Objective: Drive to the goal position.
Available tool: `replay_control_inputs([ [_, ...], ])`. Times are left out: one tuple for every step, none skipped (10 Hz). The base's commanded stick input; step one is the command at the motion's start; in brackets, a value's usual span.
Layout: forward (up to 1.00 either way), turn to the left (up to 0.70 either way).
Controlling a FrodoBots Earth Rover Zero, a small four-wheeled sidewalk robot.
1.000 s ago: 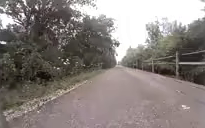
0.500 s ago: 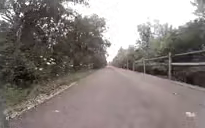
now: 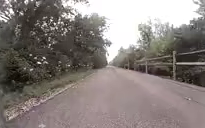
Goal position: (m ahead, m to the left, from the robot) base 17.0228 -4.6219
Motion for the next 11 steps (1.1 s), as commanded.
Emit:
replay_control_inputs([
  [0.7,0.0],
  [0.7,0.0],
  [0.7,0.0],
  [0.7,0.0],
  [0.7,0.0],
  [0.7,0.0],
  [0.7,0.0],
  [0.7,0.0],
  [0.7,0.0],
  [0.7,0.0],
  [0.7,0.0],
])
